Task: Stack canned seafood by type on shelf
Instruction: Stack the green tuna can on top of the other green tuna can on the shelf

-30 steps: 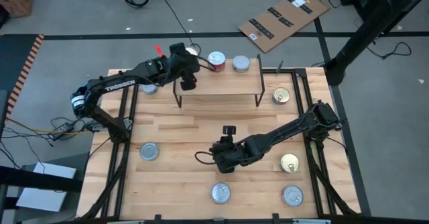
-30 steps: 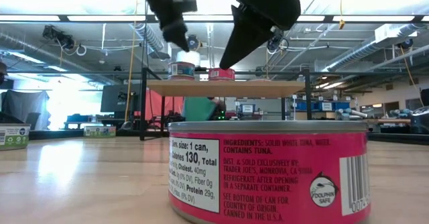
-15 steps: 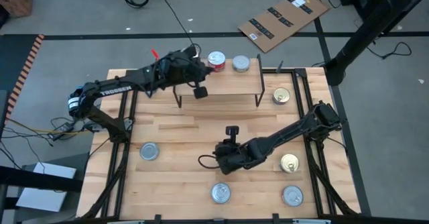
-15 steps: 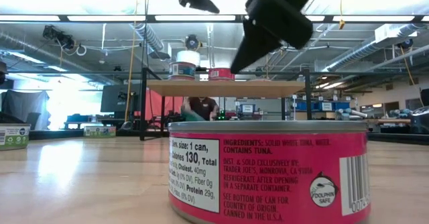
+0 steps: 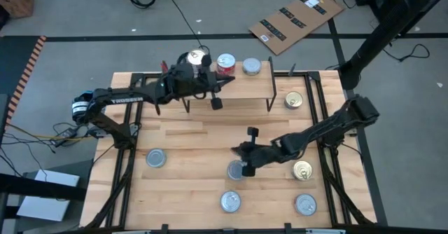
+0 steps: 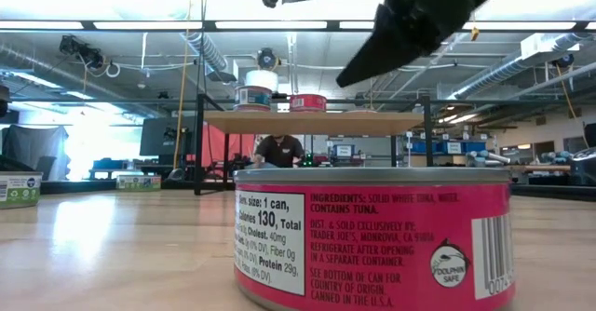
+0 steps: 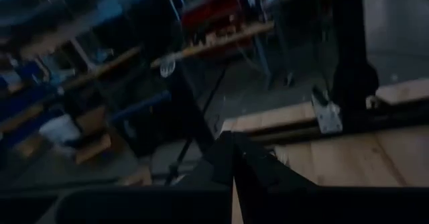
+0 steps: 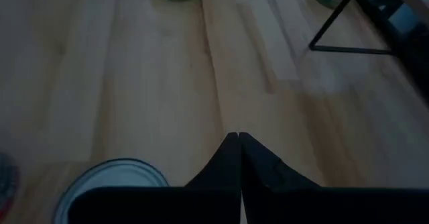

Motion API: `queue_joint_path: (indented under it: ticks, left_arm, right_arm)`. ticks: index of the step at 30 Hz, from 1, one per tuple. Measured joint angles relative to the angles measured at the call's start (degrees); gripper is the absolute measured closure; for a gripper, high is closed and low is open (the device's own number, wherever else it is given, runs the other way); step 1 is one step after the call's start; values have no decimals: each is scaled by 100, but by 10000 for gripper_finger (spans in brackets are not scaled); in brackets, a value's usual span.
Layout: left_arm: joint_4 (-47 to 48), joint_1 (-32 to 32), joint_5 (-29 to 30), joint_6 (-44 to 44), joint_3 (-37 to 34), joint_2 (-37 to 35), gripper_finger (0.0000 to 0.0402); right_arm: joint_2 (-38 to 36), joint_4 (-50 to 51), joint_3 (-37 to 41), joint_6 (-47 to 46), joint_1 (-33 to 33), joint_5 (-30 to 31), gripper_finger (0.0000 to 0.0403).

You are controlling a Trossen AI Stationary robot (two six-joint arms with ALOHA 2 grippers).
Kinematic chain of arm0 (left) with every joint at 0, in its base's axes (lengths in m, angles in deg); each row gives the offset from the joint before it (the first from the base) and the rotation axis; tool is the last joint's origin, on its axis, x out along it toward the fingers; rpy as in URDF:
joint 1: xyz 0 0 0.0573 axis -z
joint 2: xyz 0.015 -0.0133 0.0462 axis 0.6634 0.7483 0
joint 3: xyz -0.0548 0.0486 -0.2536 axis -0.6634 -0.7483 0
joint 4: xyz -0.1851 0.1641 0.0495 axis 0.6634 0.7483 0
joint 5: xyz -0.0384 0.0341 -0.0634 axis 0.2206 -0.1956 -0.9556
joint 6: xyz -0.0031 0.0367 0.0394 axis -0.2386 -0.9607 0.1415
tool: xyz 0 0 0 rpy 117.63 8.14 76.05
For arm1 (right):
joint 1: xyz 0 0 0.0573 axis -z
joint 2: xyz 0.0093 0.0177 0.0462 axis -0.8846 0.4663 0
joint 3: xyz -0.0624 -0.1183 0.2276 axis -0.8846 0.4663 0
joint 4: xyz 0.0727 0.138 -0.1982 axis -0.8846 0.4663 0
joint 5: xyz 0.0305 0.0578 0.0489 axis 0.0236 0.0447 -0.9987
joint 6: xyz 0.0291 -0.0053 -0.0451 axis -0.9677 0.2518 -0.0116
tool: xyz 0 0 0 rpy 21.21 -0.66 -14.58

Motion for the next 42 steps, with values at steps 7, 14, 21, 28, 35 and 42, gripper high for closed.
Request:
queue_joint_path:
  ticks: [7,14,21,28,35,42]
  left_arm:
    - [-1736,298,-198,20,-1337,-45,392]
    - [-2486,834,-209,27,-2269,-136,392]
    - [-2903,1313,-171,38,-2545,-169,392]
    - [-1765,1830,111,-98,-2545,-677,398]
    - [614,2479,109,571,-2543,-1609,399]
    - [3218,3134,113,2253,-2541,-2257,400]
  right_arm:
    - [-512,-1152,1081,-187,16,-249,395]
    - [-466,-1304,1343,-783,1,-480,384]
    - [-420,-1362,1346,-747,27,-674,381]
    - [-420,-1341,1344,-715,95,-793,389]
    - [-420,-1342,1344,-708,150,-793,393]
    - [-420,-1365,1344,-552,273,-793,391]
